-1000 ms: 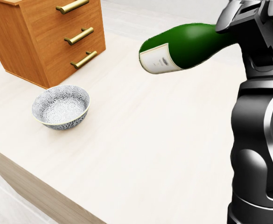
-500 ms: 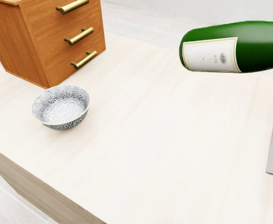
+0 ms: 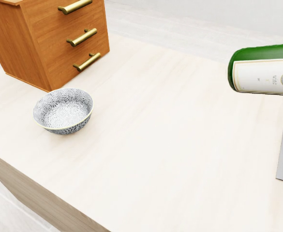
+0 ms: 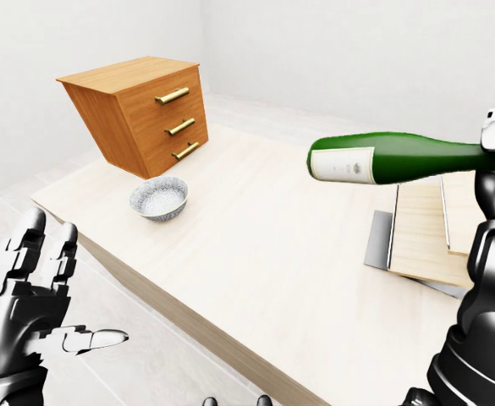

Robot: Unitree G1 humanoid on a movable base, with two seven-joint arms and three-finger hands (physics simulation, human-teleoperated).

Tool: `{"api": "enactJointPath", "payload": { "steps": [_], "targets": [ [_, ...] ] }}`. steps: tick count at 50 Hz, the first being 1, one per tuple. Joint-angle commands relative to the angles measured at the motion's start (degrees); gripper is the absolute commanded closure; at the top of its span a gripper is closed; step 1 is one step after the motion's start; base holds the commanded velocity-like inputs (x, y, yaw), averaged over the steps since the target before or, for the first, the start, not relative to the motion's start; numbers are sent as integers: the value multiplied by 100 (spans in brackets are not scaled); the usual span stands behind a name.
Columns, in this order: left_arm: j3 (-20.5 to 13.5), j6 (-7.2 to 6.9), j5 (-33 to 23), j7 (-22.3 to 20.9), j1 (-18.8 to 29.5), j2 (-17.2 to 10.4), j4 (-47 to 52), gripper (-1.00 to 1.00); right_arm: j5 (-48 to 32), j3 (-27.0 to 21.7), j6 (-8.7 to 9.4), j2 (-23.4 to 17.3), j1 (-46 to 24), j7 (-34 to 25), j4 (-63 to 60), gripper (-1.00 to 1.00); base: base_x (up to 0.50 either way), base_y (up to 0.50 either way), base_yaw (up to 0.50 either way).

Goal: Put the wine bottle on the wine rack.

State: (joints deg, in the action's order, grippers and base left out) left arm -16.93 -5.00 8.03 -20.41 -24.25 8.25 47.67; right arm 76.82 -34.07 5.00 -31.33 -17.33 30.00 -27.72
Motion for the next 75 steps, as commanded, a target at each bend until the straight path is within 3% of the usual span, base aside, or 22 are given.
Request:
{"api": "enactJointPath", "payload": {
  "steps": [1, 30, 47, 60, 67, 75],
  "targets": [
    [-13, 0, 20, 0, -9, -3, -62, -100, 492, -563, 0, -505, 411, 0, 224, 100, 0, 0, 0],
    [-74, 0, 73, -62, -69, 51, -133, -100, 786, -2211, 0, -1108, 1313, 0, 1135, 100, 0, 0, 0],
    [-31, 0, 40, -46, -78, 41, -147, -100, 696, -2752, 0, -1727, 1334, -106, 1886, 100, 0, 0, 0],
    [43, 0, 30, 22, -92, 19, 74, -100, 330, -2892, 0, -2208, 1381, -270, 2837, 100, 0, 0, 0],
    [92, 0, -7, 15, -121, 39, 68, -100, 663, -3396, 0, -2116, 1429, -258, 2952, 100, 0, 0, 0],
    [95, 0, -6, 18, -122, 37, 67, -100, 722, -3386, 0, -2120, 1474, -231, 2932, 100, 0, 0, 0]
  ]
}}
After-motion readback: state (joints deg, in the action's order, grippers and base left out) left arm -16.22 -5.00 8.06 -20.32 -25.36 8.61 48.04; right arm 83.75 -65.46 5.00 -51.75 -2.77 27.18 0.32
